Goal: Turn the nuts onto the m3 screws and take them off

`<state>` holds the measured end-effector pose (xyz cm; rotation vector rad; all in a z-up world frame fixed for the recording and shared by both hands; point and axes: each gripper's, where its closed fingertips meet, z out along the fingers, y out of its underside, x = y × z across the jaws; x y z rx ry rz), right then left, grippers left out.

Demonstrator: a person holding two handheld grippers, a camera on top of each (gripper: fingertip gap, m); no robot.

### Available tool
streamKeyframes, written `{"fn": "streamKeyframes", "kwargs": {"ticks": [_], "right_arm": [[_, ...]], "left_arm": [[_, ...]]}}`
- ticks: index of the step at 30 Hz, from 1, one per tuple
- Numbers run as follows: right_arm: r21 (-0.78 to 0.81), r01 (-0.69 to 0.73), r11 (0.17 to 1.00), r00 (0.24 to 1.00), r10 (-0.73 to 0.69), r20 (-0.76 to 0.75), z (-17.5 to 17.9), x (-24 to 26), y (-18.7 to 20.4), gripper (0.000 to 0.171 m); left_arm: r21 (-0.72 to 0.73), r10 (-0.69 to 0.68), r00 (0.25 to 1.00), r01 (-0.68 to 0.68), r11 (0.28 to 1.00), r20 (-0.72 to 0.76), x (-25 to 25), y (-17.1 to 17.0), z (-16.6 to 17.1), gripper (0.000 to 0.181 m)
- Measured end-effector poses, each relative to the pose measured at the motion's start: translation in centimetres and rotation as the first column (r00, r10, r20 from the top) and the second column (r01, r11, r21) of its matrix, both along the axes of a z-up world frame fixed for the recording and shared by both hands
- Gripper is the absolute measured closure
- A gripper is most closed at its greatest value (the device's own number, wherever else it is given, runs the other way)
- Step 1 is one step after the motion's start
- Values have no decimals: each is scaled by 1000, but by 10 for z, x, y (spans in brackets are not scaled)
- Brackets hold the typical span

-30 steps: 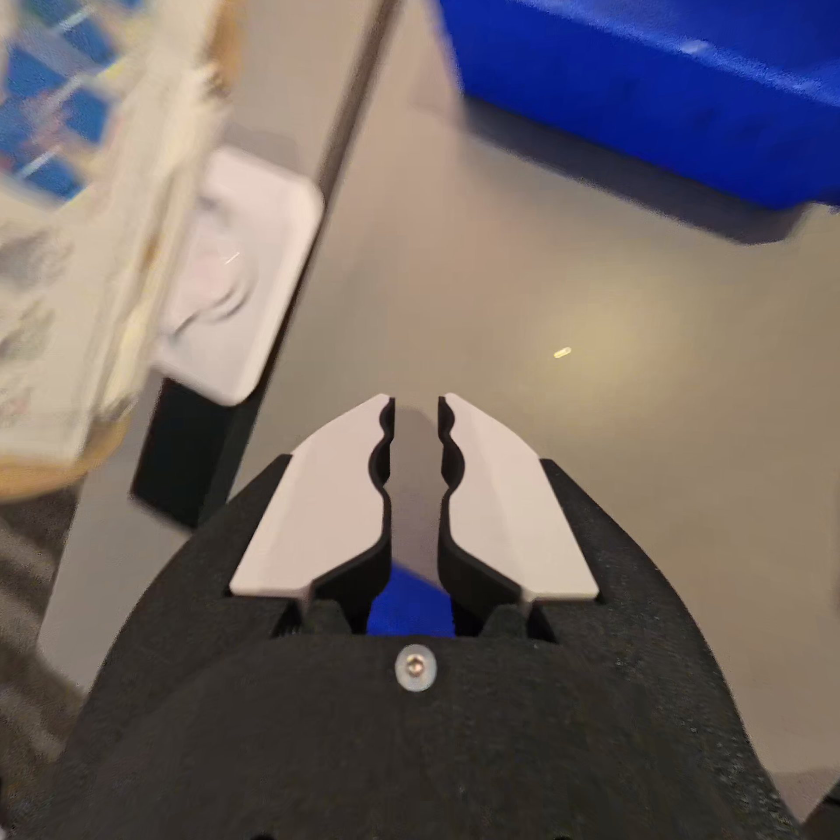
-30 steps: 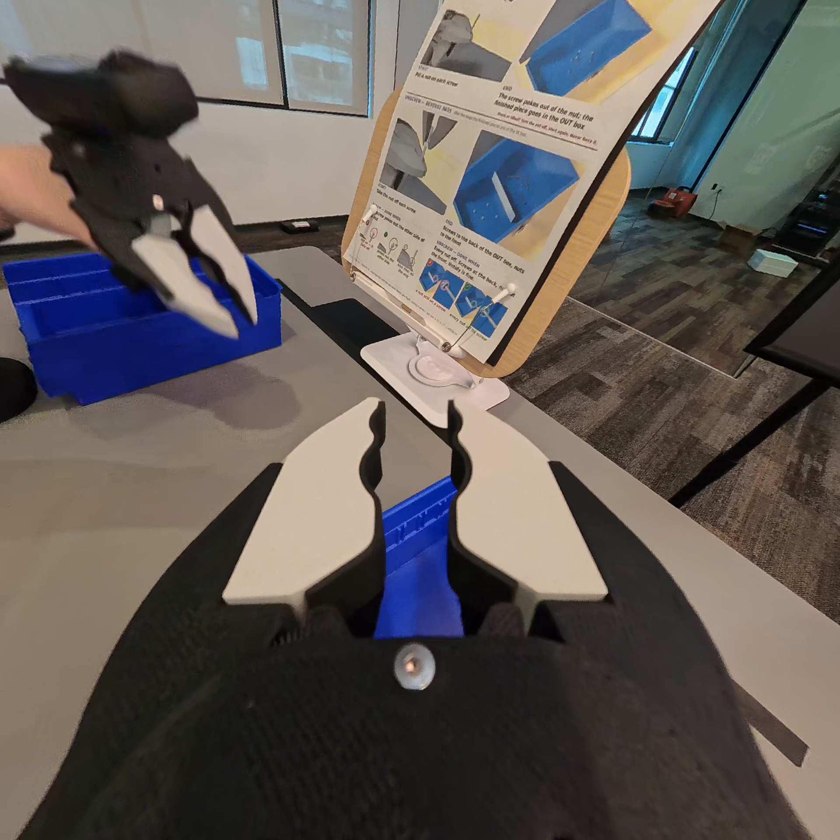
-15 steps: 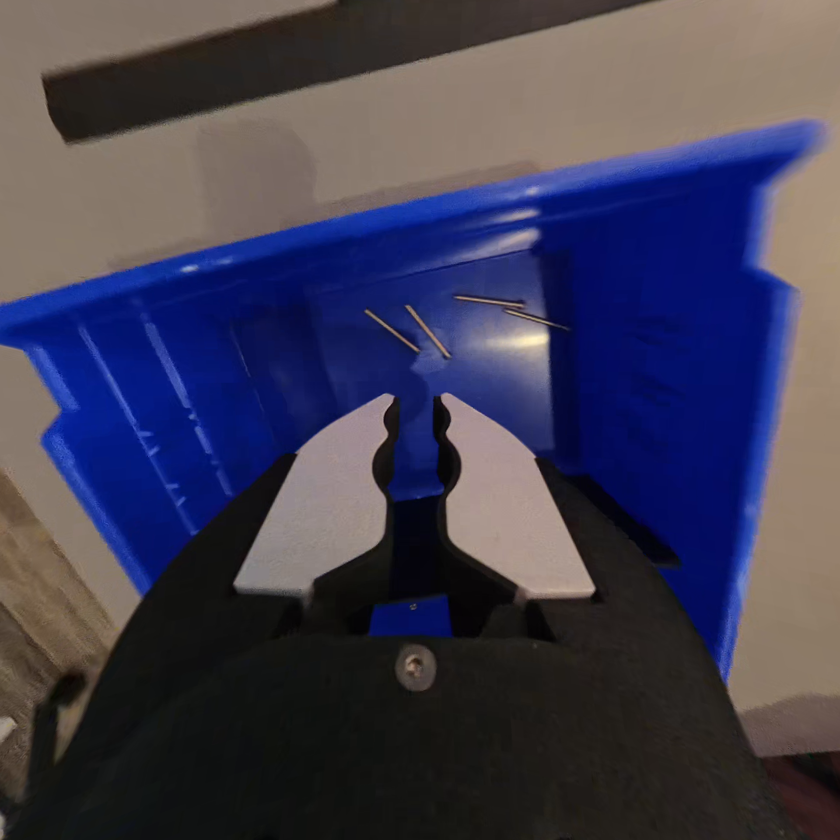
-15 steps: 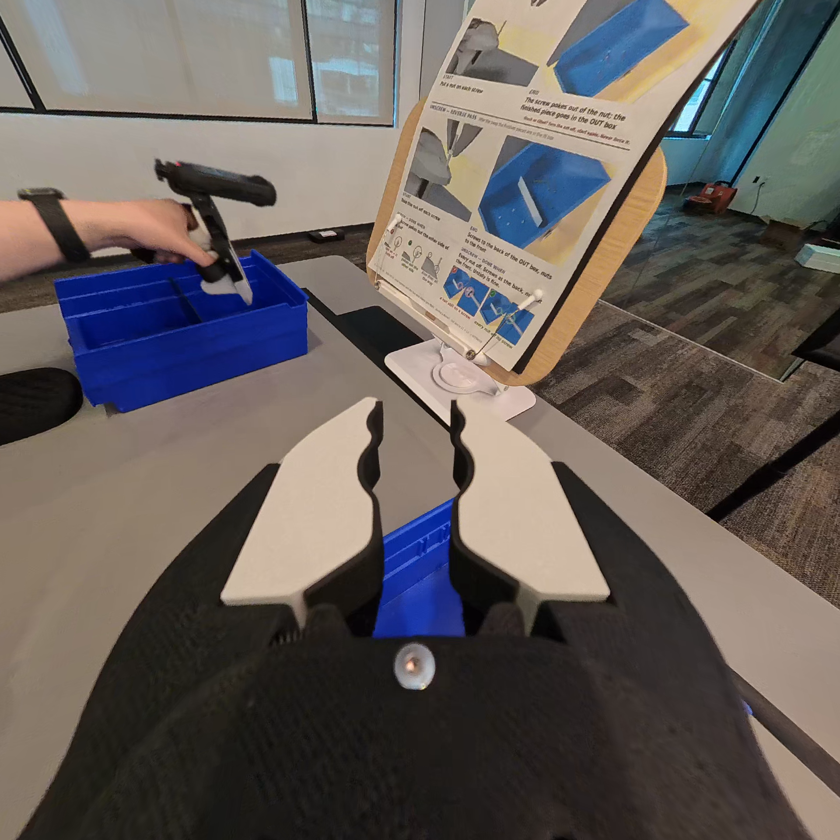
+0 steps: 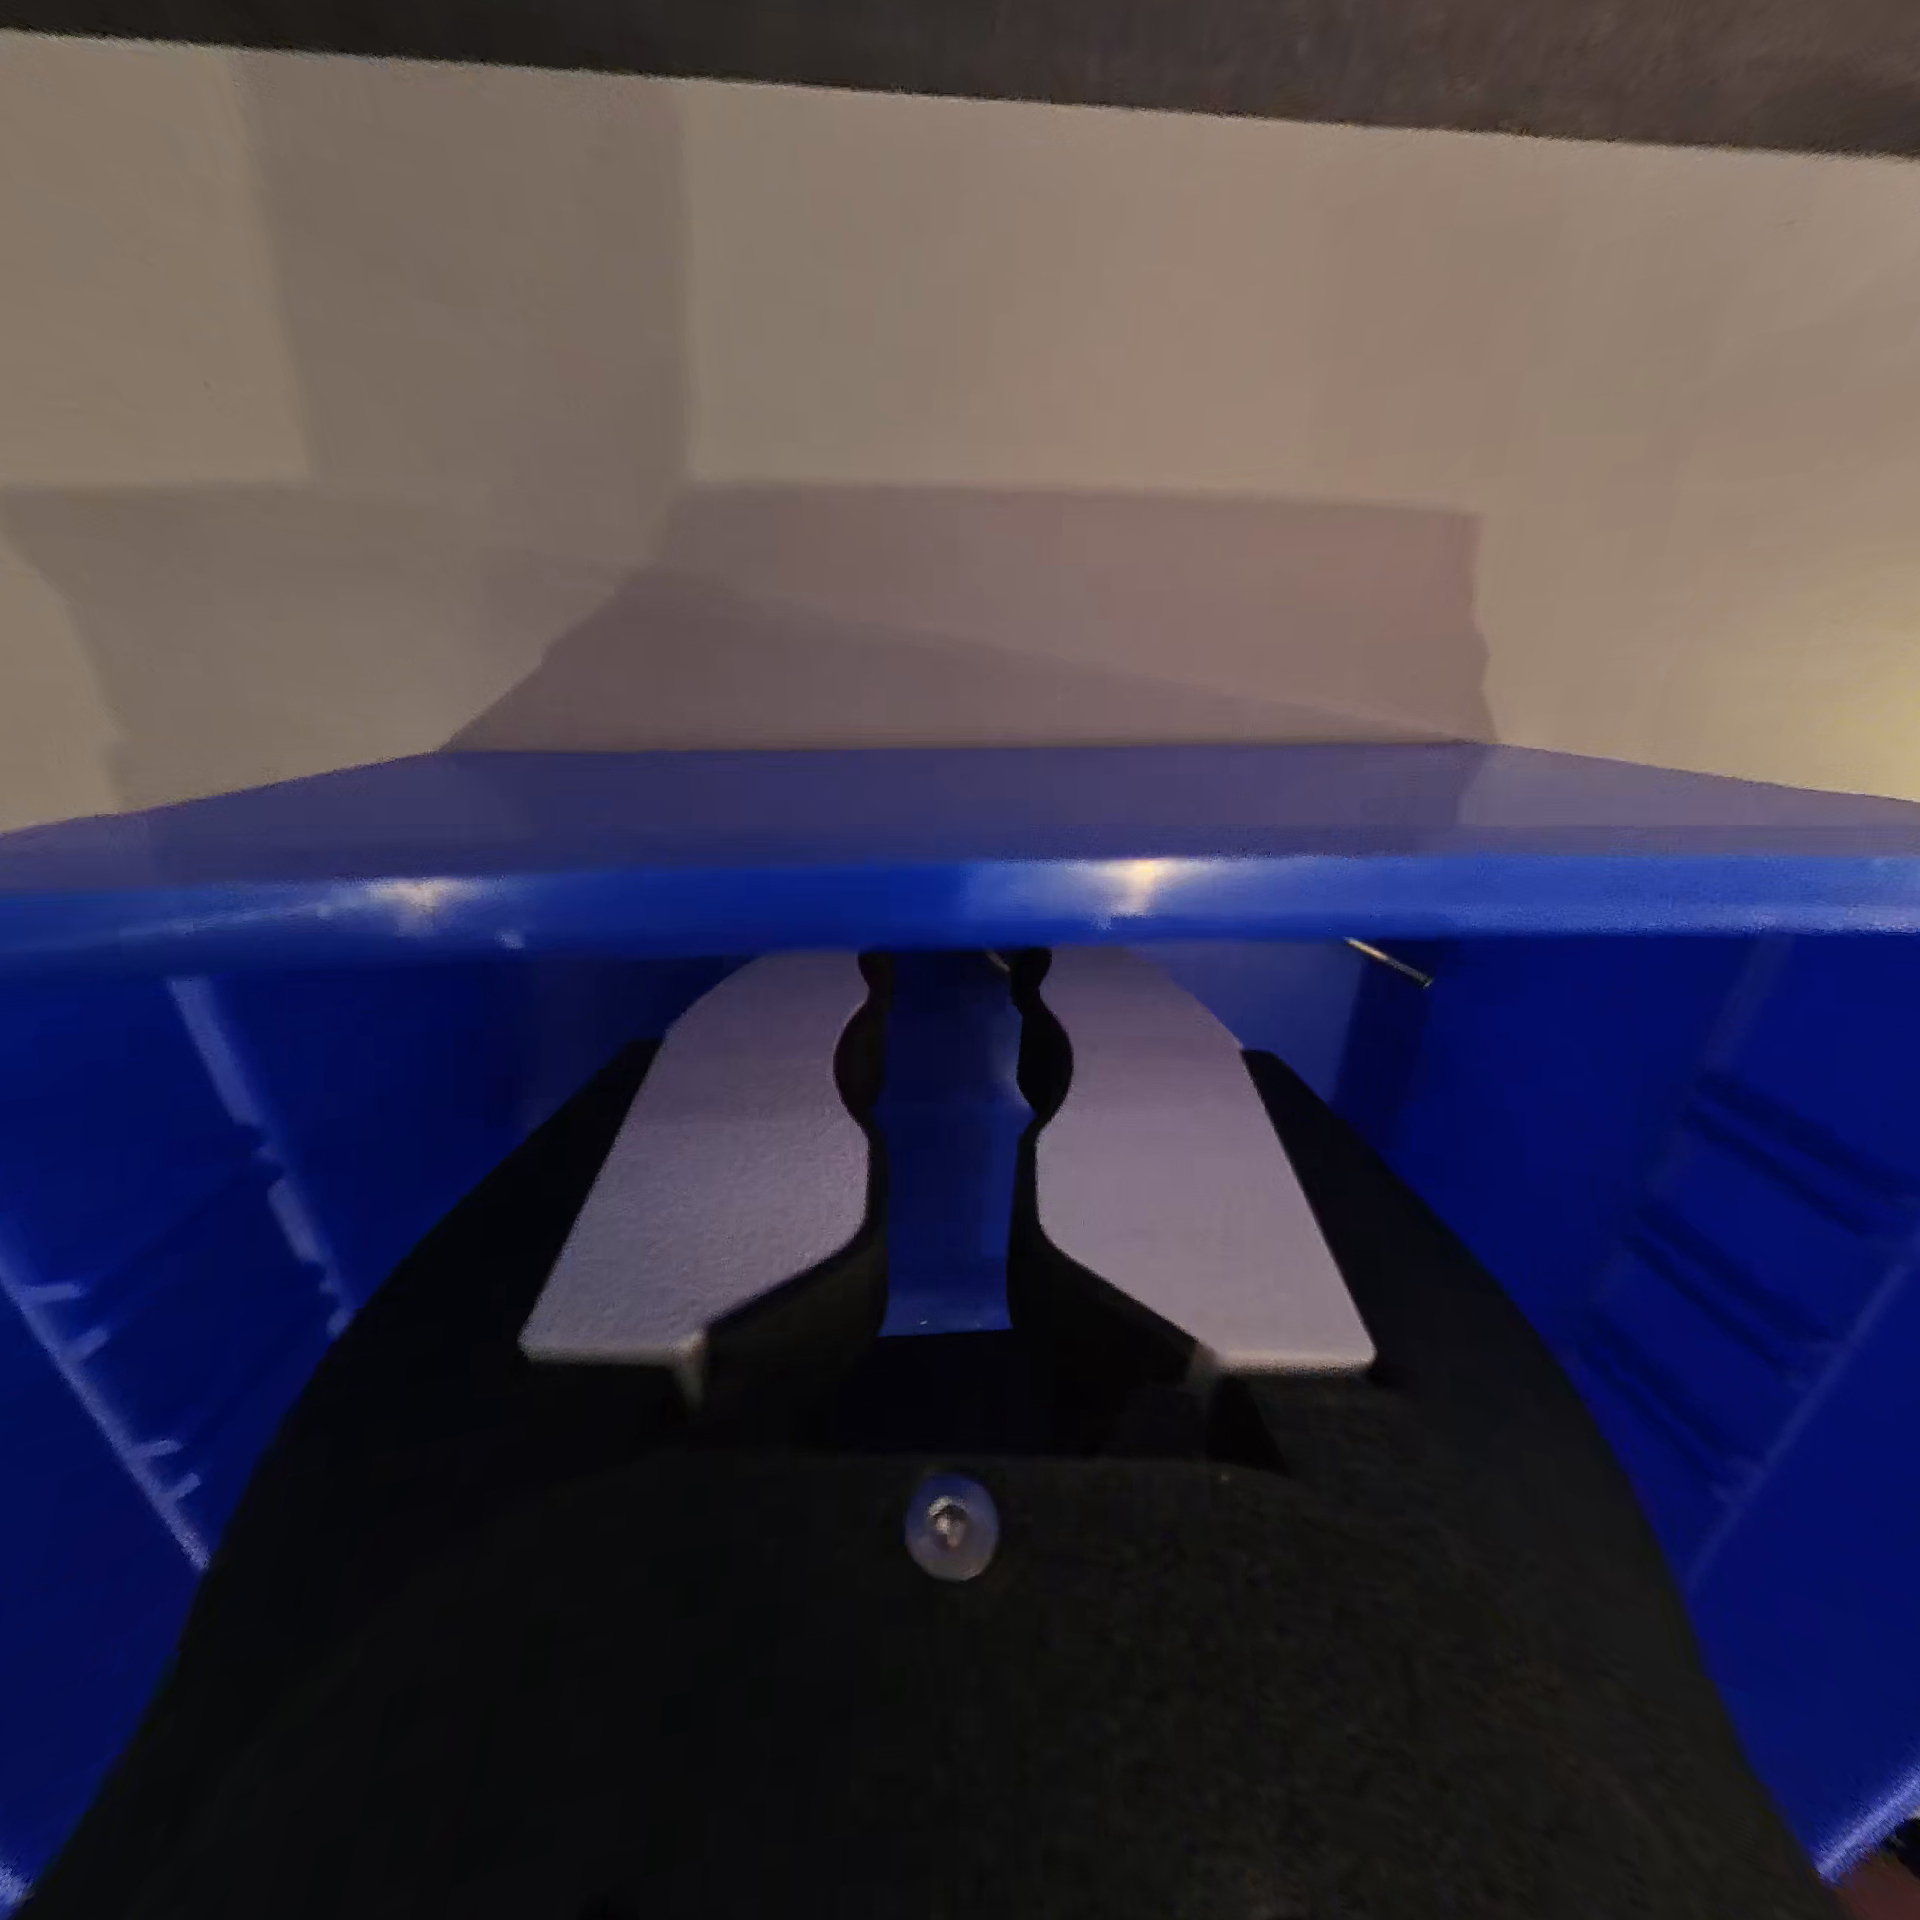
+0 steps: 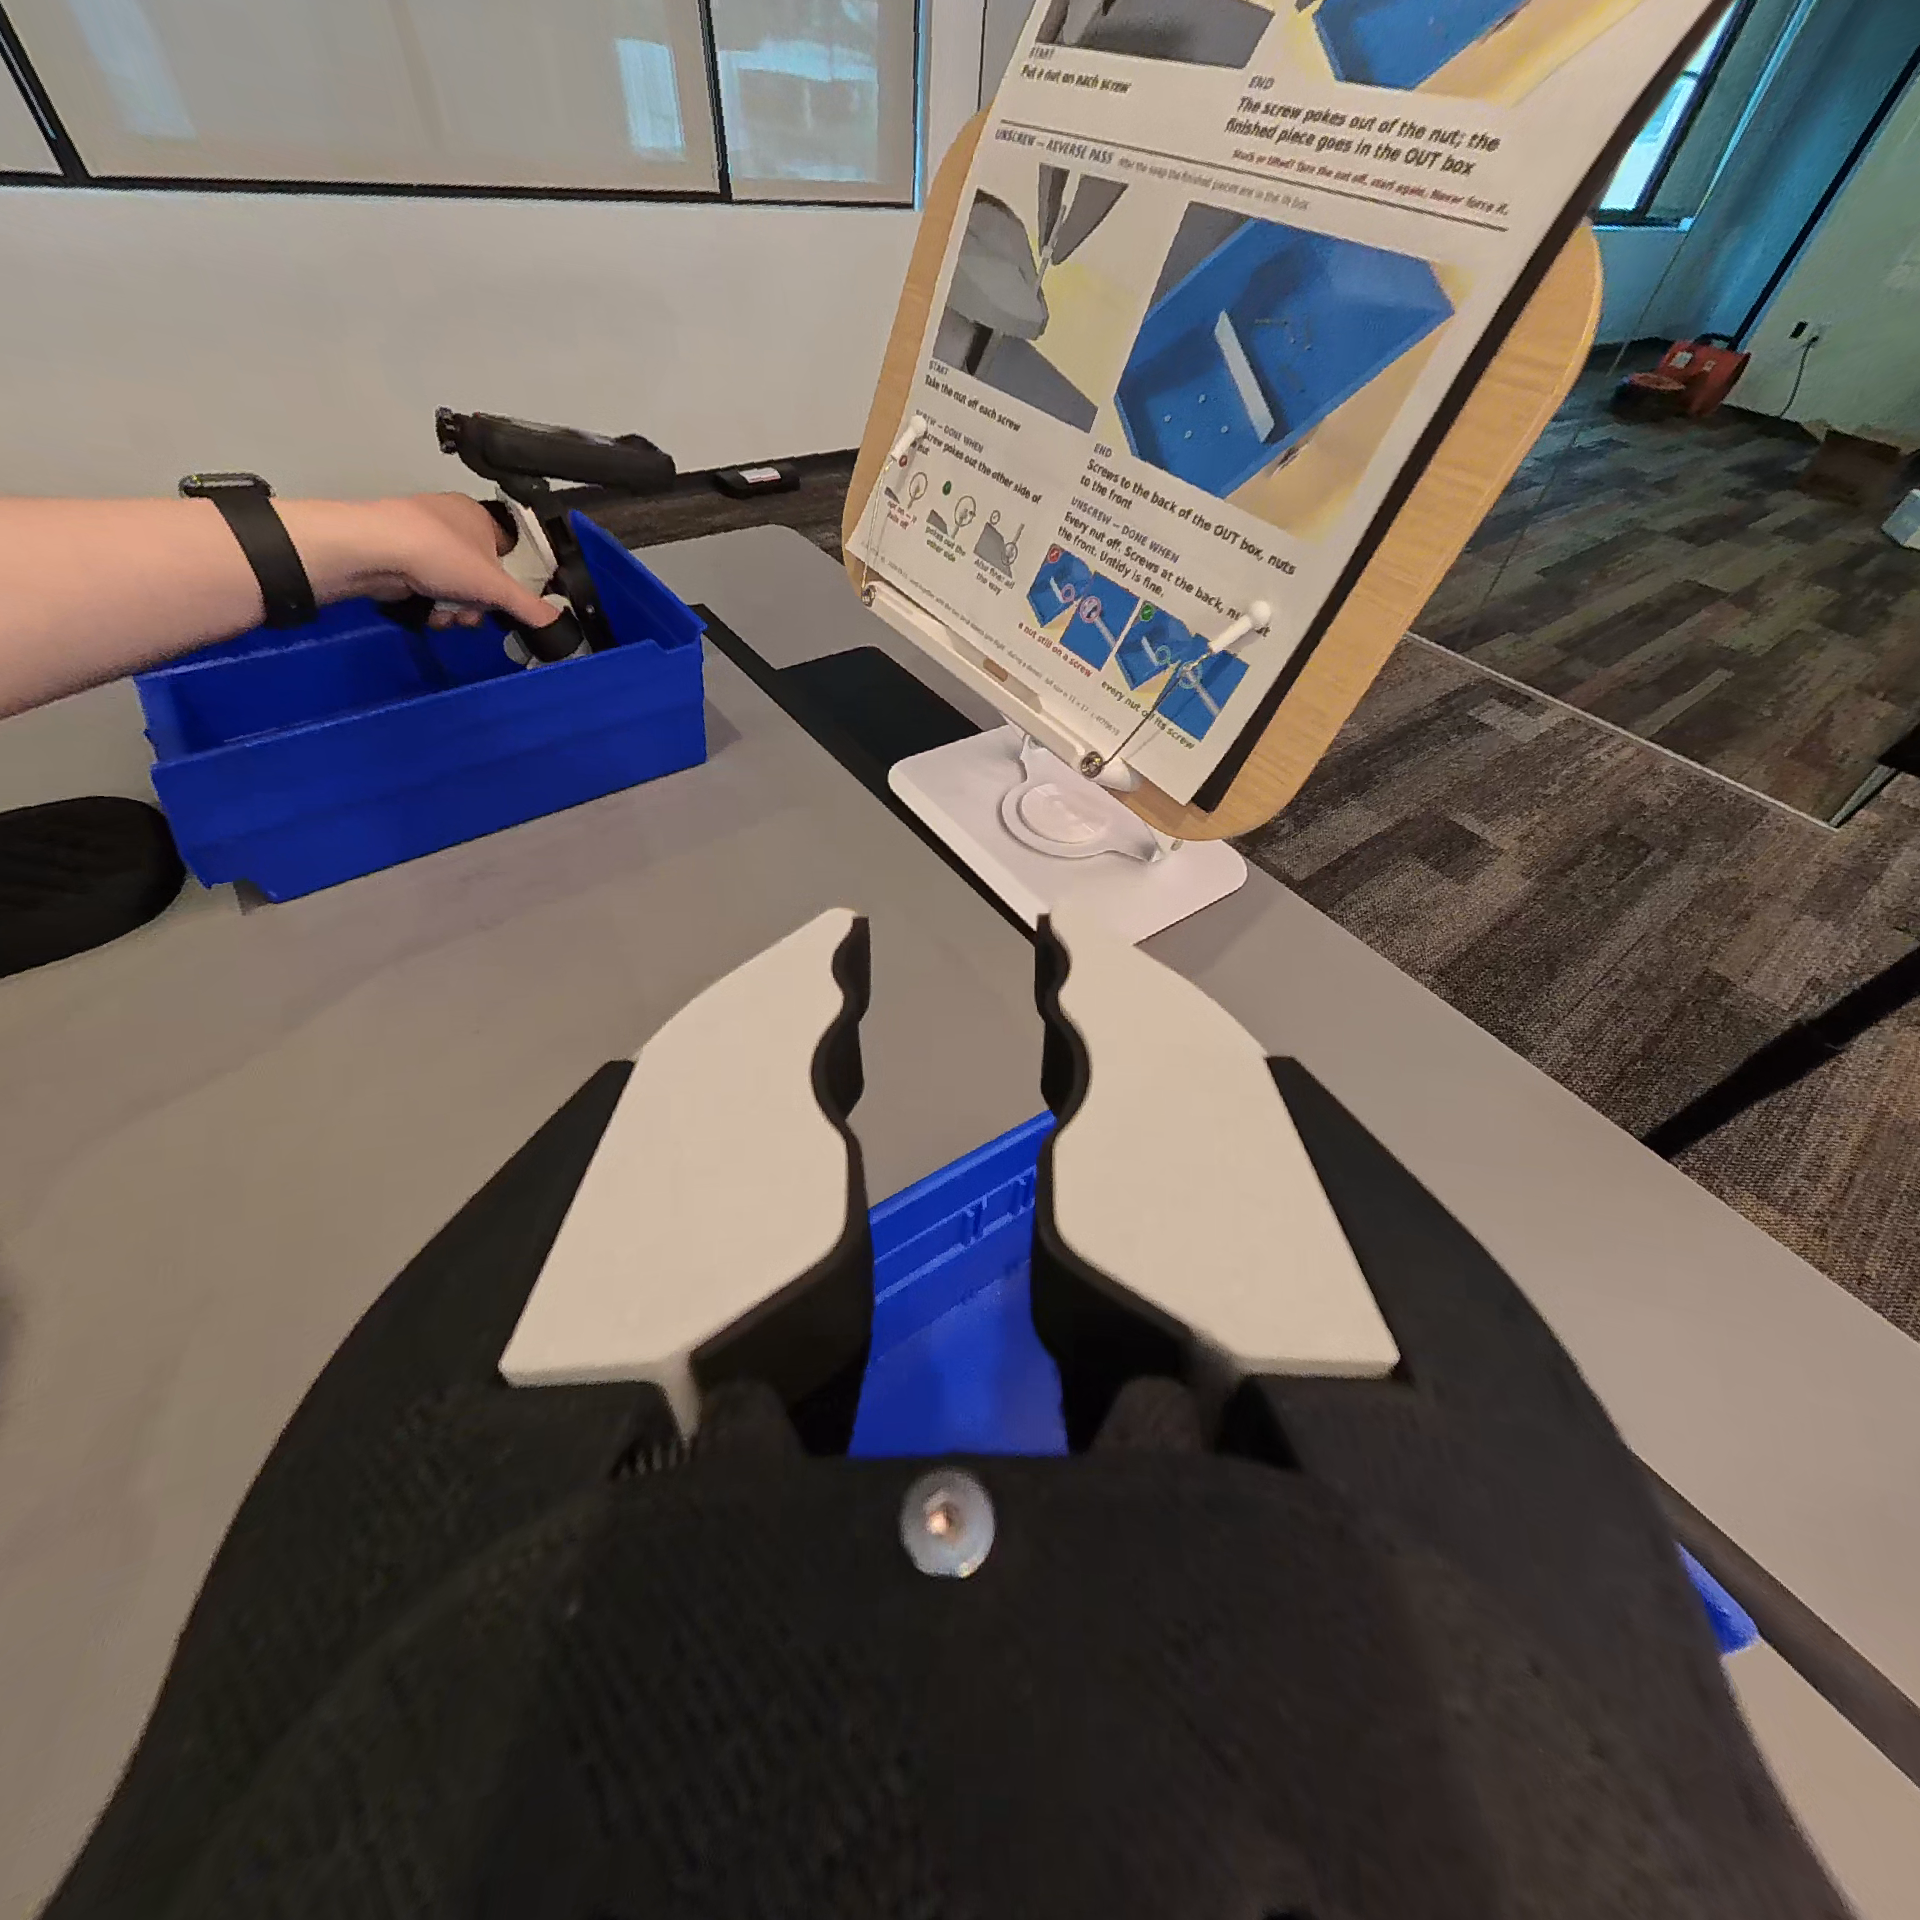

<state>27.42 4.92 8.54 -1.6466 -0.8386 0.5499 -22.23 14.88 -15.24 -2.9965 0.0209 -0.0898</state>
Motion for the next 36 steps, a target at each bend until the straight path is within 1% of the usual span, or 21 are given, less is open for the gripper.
{"fn": "streamKeyframes", "kwargs": {"ticks": [1,6,8,9,13,16,19,20,22,24,25,26,28,30,32,34,36], "right_arm": [[-1,-1,1000,1000,1,10,-1,-1,0,140],[5,11,1000,998,-12,60,-6,-2,1,139],[6,6,1000,998,-7,62,-6,-4,1,139],[5,5,1000,998,-5,63,-6,-4,1,139],[7,8,1000,997,-9,73,-7,-3,1,139],[9,10,1000,998,-11,68,-6,-2,1,139],[13,5,1000,998,-6,65,-5,-5,1,139],[16,5,1000,998,-6,67,-5,-6,2,139],[29,-1,1000,998,0,65,-3,-10,1,139],[43,-30,999,999,28,34,2,-20,-2,139],[50,-56,997,998,56,1,6,-27,-5,139],[58,-91,994,995,94,-46,12,-36,-9,139],[63,-179,982,967,187,-171,27,-57,-20,140],[65,-276,959,911,283,-300,41,-79,-35,141],[67,-361,930,838,355,-414,52,-98,-48,141],[55,-431,901,767,398,-503,57,-113,-58,141],[46,-484,874,719,426,-549,57,-127,-65,142]], "left_arm": [[-7,-6,1000,6,1000,-8,-1,-1,0,160],[-17,-25,998,24,1000,-64,-8,-3,-2,170],[-19,-30,998,29,999,-60,-7,-3,-2,173],[-25,-30,998,28,999,-52,-6,-4,-2,178],[-15,-32,999,32,999,-44,-10,-7,0,178],[78,-53,998,56,995,-32,-8,-1,23,178],[213,-110,986,135,968,-124,-5,7,64,178],[263,-136,982,167,950,-132,3,8,80,178],[379,-205,976,219,899,-77,35,8,114,179],[513,-330,943,260,818,48,87,-2,151,179],[585,-415,902,276,763,116,119,-13,170,179],[657,-515,840,293,694,170,153,-28,188,179],[771,-682,707,324,549,188,208,-65,216,179],[847,-797,588,346,404,141,250,-102,232,179],[887,-857,507,346,304,96,278,-129,241,179],[900,-903,423,358,248,80,300,-152,243,179],[912,-927,367,349,215,78,315,-167,245,179]]}}
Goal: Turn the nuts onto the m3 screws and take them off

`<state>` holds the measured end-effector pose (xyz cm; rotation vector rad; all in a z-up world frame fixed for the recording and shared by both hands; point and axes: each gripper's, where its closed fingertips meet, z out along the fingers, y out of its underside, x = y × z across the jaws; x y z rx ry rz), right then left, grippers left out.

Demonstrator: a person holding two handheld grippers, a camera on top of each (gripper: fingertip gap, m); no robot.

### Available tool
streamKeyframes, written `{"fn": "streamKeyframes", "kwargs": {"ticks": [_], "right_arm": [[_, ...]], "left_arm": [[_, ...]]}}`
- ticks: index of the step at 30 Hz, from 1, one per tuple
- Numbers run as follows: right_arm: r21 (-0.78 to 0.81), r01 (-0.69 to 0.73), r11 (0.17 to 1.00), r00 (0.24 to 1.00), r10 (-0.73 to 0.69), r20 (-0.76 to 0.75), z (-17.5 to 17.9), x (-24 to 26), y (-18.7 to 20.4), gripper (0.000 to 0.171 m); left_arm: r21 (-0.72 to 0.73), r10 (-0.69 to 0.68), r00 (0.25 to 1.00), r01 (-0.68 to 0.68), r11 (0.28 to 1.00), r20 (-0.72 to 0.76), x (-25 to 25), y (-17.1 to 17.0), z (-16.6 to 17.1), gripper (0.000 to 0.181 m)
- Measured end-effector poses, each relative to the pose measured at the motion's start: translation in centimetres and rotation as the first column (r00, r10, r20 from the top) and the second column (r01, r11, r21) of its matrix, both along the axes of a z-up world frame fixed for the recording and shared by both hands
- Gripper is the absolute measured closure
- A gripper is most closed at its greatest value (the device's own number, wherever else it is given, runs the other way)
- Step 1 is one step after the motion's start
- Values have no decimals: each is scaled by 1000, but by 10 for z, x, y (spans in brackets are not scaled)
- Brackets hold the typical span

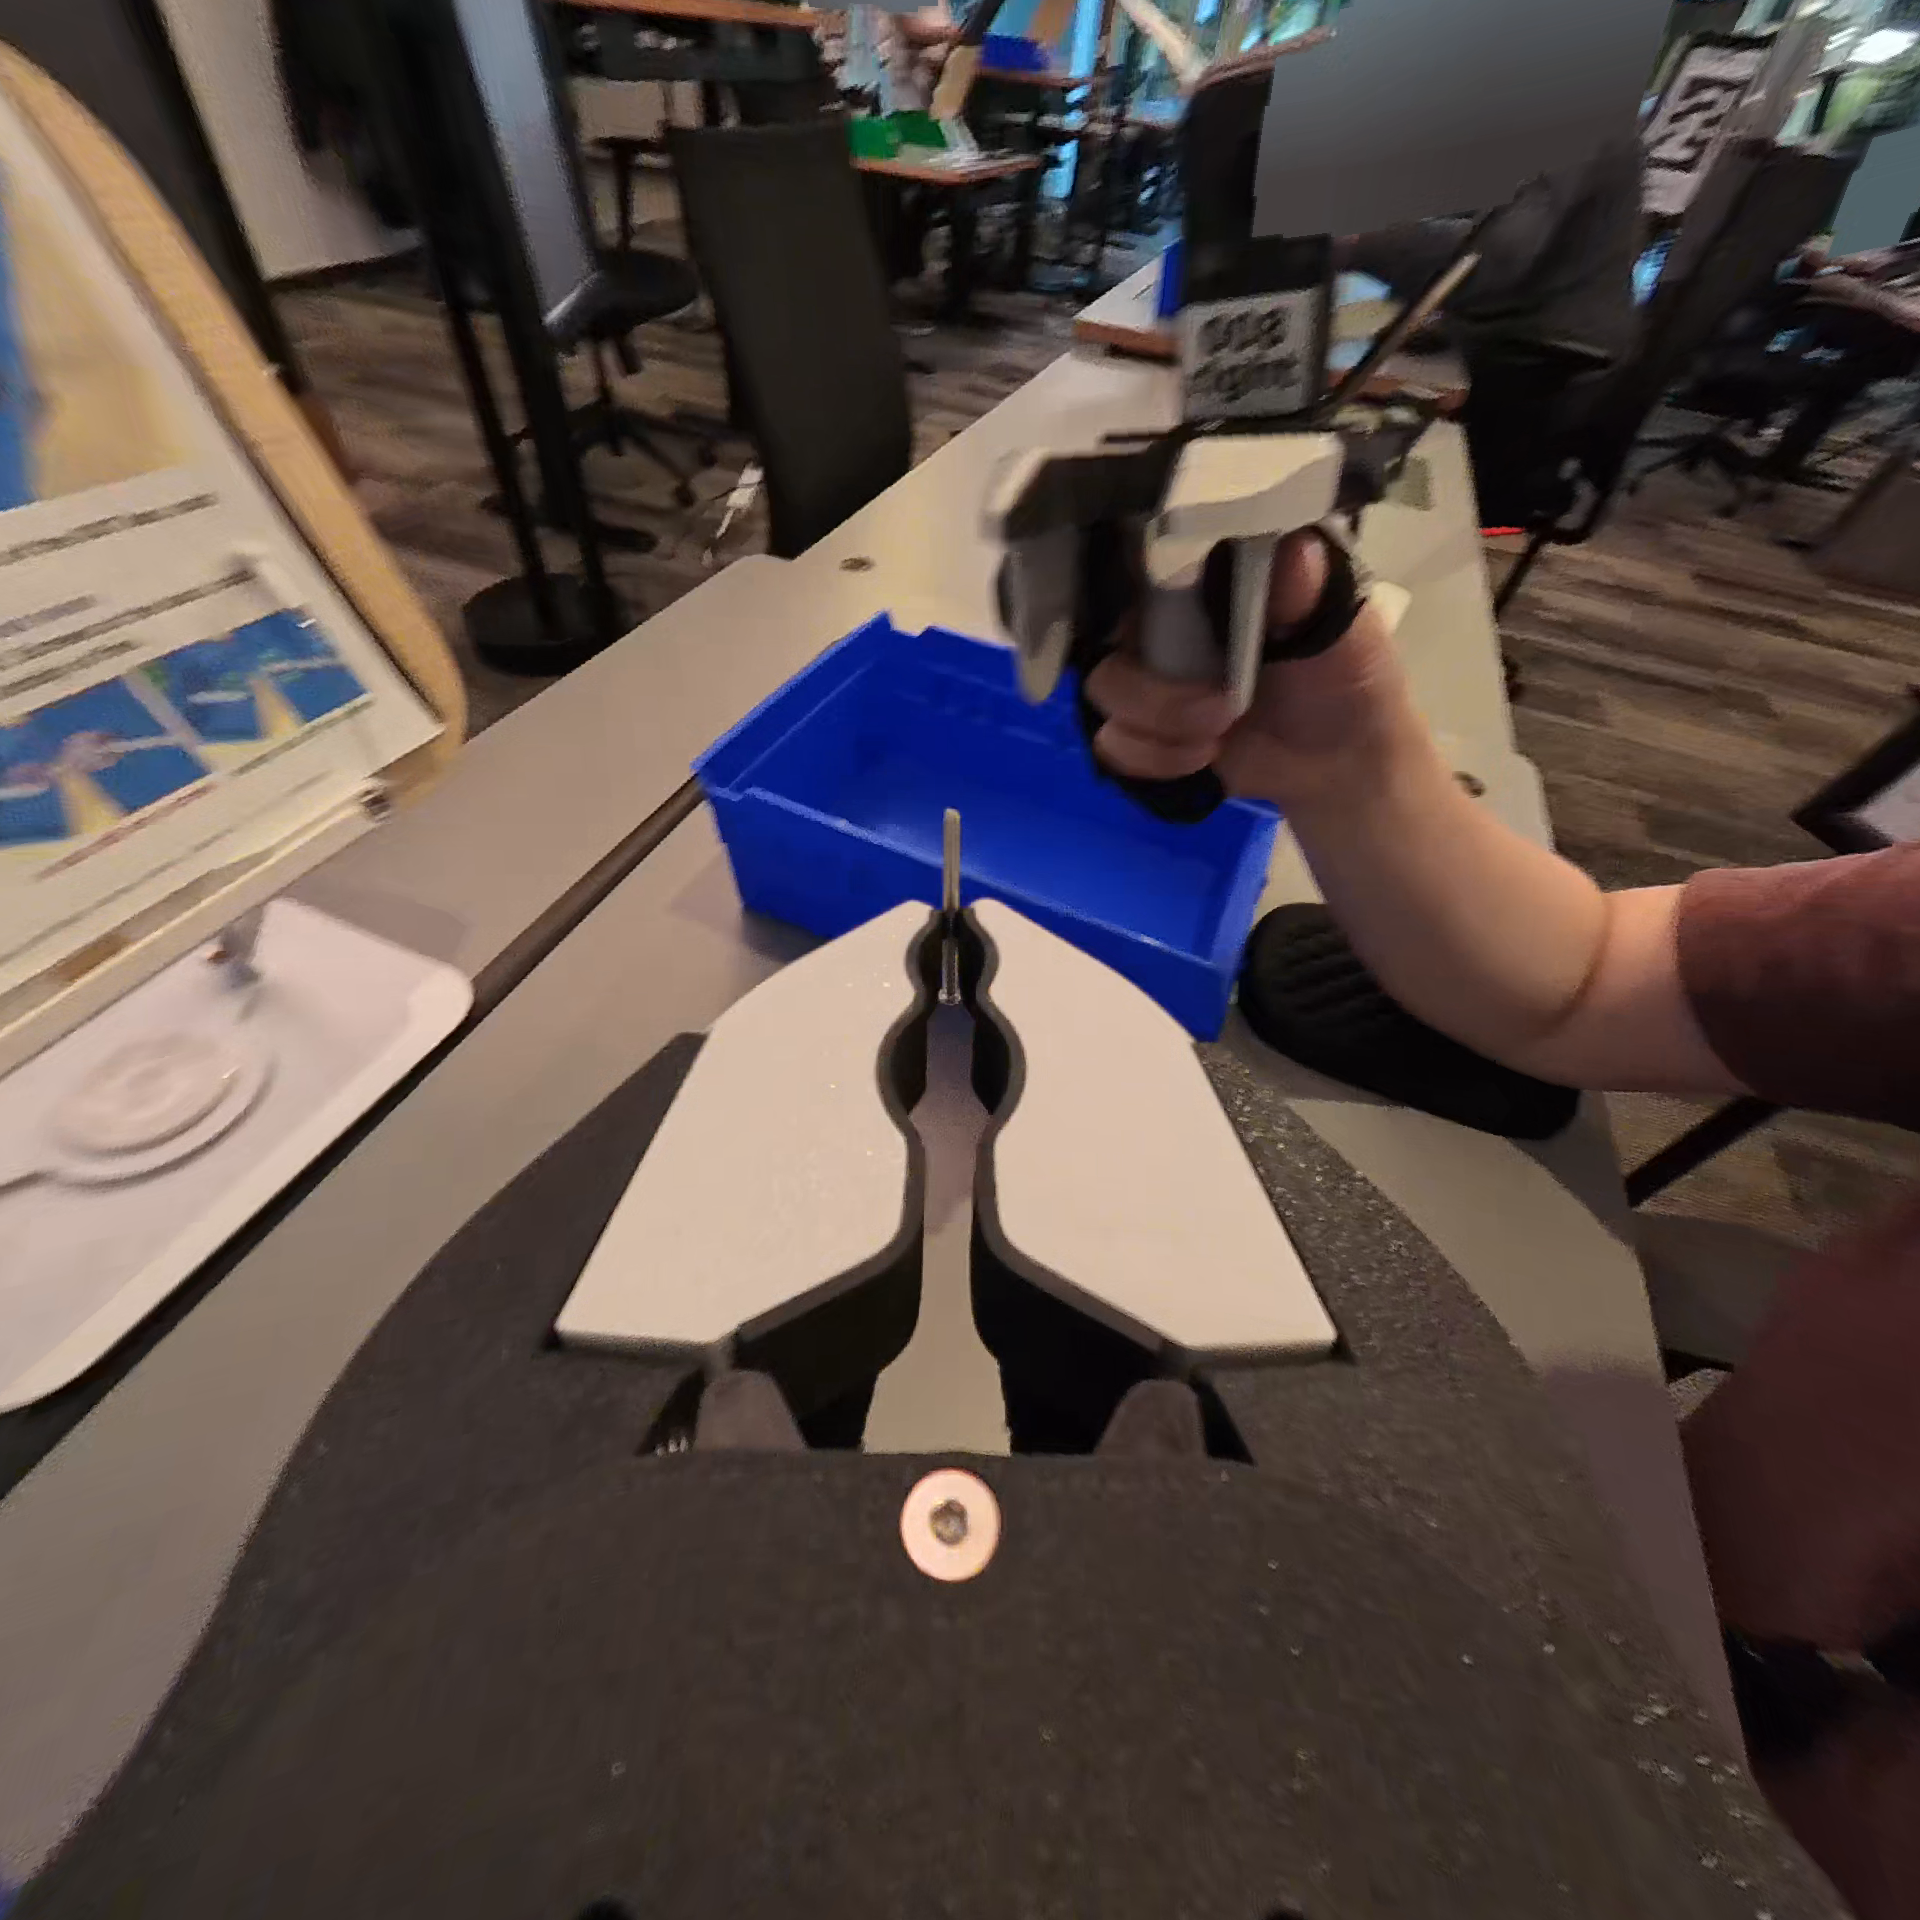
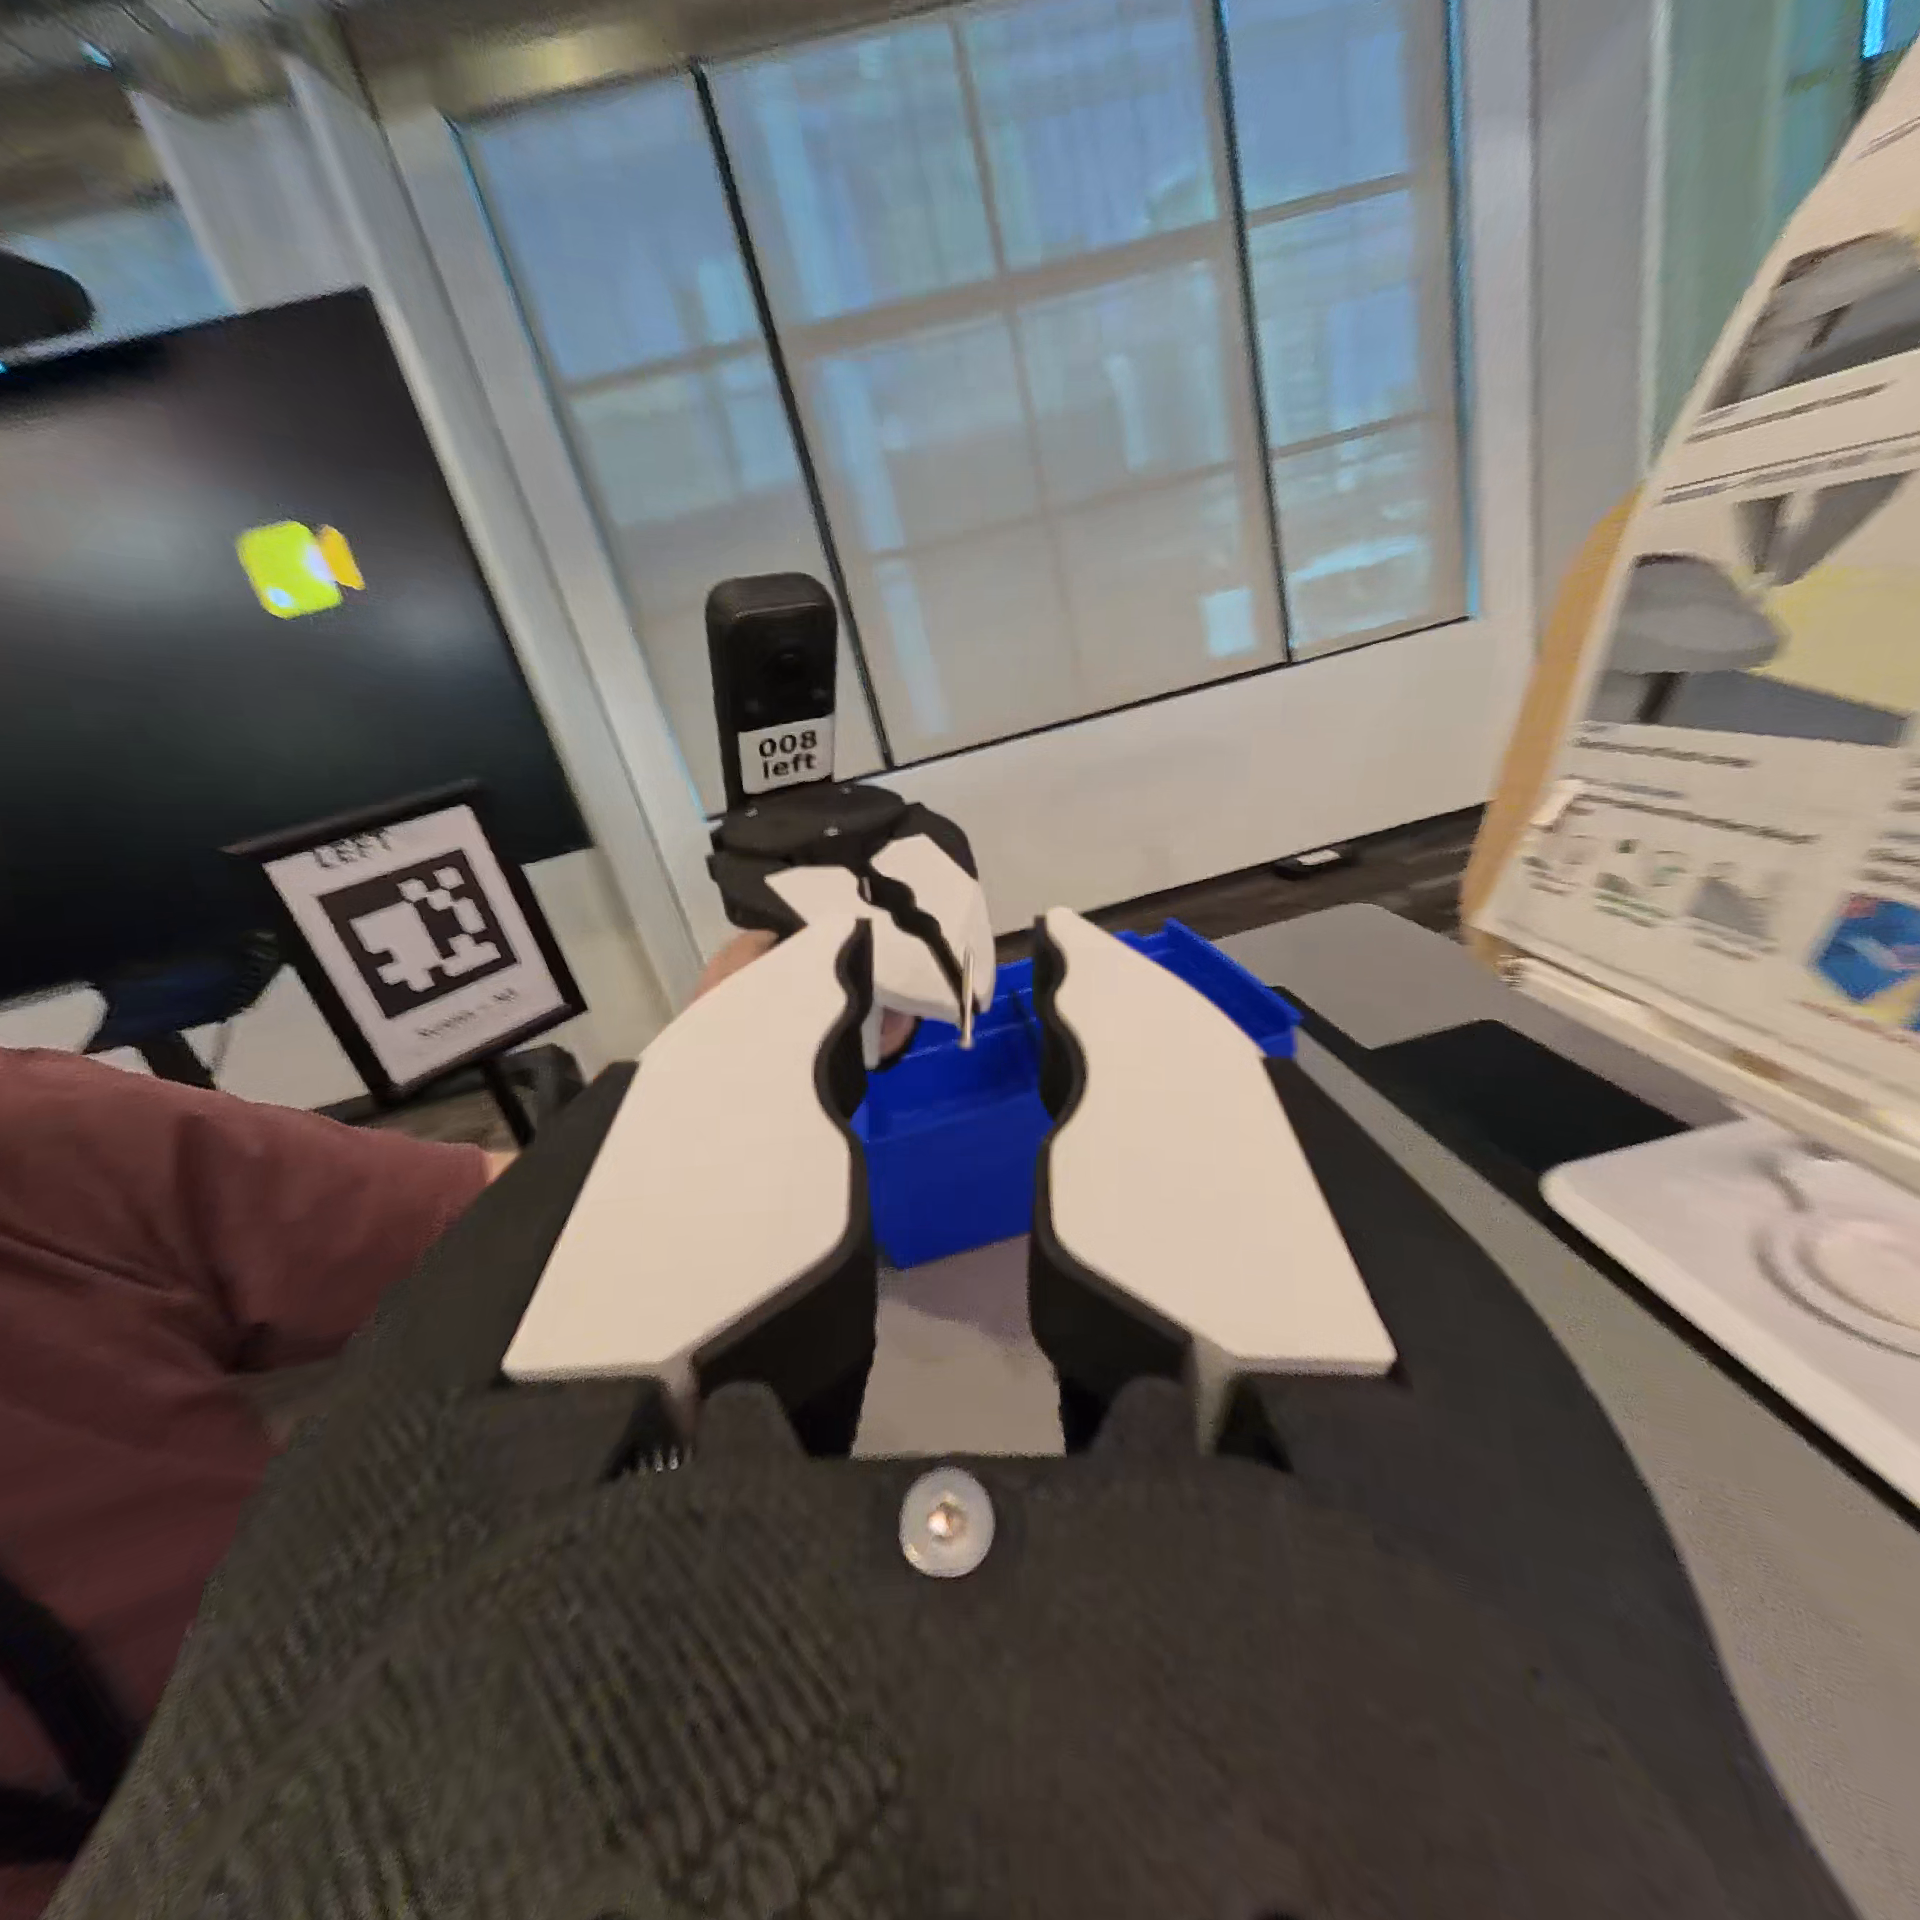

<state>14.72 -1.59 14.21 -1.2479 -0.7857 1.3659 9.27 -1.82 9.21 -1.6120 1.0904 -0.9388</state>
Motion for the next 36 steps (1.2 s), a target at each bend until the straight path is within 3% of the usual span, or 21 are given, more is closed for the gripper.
{"fn": "streamKeyframes", "kwargs": {"ticks": [8,17,19,20,22,29,36], "right_arm": [[-23,-82,996,994,84,75,-28,-42,-9,143],[-56,-148,987,984,153,94,-41,-52,-12,151],[-51,-158,986,982,162,96,-42,-52,-14,157],[-49,-170,984,981,174,90,-42,-52,-15,169],[-63,-179,982,980,184,76,-42,-52,-16,169],[-120,-241,963,967,249,58,-46,-57,-20,169],[-165,-244,956,963,259,78,-56,-59,-15,169]], "left_arm": [[-62,-129,985,137,989,114,20,-23,-4,179],[-110,-123,973,147,983,196,21,-19,-6,179],[-111,-122,972,146,983,198,21,-20,-7,179],[-108,-118,973,142,984,200,20,-20,-7,179],[-108,-117,971,142,984,210,20,-20,-6,179],[-256,-187,951,249,934,245,18,-25,-12,166],[-313,-205,959,259,914,197,24,-25,-29,179]]}}
